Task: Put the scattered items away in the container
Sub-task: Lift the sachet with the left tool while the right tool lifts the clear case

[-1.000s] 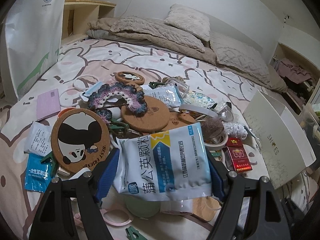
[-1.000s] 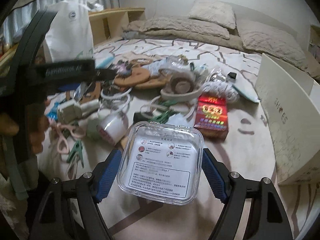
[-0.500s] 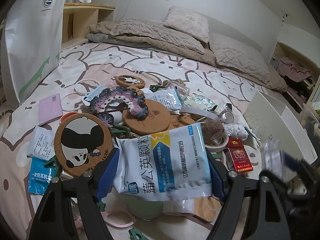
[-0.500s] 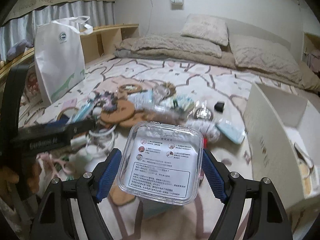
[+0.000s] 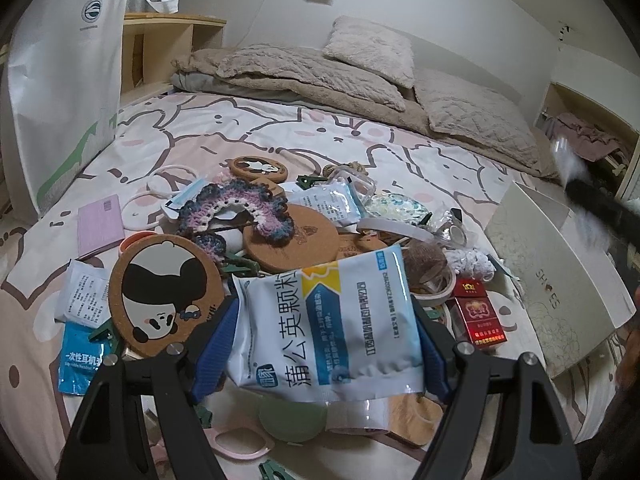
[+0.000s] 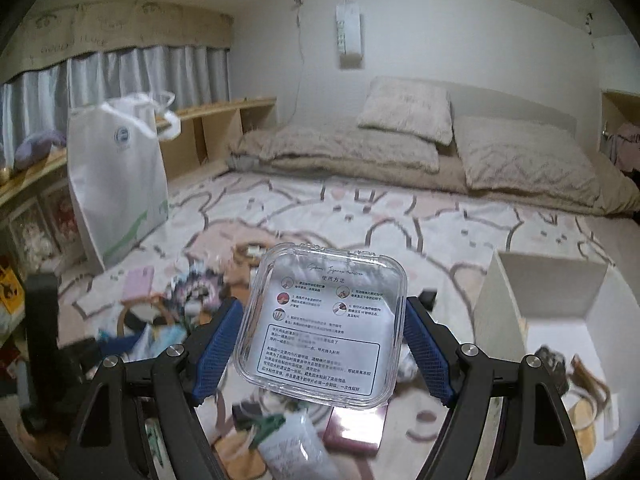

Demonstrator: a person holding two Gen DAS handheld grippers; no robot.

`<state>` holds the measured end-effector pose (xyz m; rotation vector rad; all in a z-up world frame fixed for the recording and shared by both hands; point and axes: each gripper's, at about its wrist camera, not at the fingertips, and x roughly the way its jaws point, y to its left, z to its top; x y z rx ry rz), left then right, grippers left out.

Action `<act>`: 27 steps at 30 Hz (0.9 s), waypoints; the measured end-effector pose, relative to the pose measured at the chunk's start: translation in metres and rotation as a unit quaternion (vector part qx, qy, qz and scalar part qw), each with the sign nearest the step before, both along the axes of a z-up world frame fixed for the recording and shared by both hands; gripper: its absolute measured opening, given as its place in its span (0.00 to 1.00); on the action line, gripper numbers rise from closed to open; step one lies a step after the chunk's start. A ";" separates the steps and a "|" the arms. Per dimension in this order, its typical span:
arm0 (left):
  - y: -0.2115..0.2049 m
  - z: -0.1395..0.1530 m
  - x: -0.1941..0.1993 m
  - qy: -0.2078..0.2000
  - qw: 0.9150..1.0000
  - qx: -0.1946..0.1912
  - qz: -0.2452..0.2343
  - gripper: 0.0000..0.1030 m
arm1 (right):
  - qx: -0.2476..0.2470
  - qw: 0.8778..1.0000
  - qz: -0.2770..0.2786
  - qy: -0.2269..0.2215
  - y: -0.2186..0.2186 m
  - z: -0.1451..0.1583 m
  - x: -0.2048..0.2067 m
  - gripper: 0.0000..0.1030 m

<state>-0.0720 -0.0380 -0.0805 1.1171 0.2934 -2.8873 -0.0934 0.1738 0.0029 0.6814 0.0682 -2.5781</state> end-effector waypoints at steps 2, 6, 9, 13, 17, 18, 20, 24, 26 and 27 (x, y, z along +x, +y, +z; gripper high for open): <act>0.002 -0.001 0.000 0.000 1.000 -0.002 -0.003 0.77 | -0.006 1.000 -0.003 0.013 0.003 0.010 -0.001 0.78; 0.006 -0.002 0.000 -0.001 1.000 -0.002 -0.008 0.77 | -0.018 0.999 -0.011 0.031 0.014 0.026 -0.003 0.78; 0.008 0.002 0.001 0.002 1.000 -0.001 -0.012 0.77 | -0.024 0.999 -0.014 0.038 0.022 0.032 -0.003 0.78; 0.013 0.015 0.002 0.017 1.000 0.000 -0.016 0.77 | -0.031 0.999 -0.021 0.038 0.033 0.031 -0.002 0.78; 0.023 0.029 0.000 0.033 0.999 -0.003 -0.023 0.77 | -0.032 0.999 -0.024 0.036 0.040 0.028 -0.002 0.78; 0.026 0.033 -0.001 0.036 0.999 -0.003 -0.026 0.77 | -0.032 0.999 -0.024 0.036 0.041 0.027 -0.001 0.78; 0.032 0.038 -0.003 0.040 0.999 -0.004 -0.030 0.77 | -0.032 0.999 -0.025 0.036 0.044 0.027 0.000 0.78; 0.047 0.051 -0.009 0.050 0.998 -0.008 -0.040 0.77 | -0.029 0.998 -0.033 0.039 0.055 0.028 0.001 0.78; 0.054 0.057 -0.011 0.056 0.997 -0.007 -0.046 0.77 | -0.026 0.998 -0.040 0.042 0.062 0.029 0.002 0.78; 0.058 0.059 -0.012 0.057 0.997 -0.007 -0.048 0.77 | -0.026 0.998 -0.042 0.042 0.066 0.029 0.002 0.78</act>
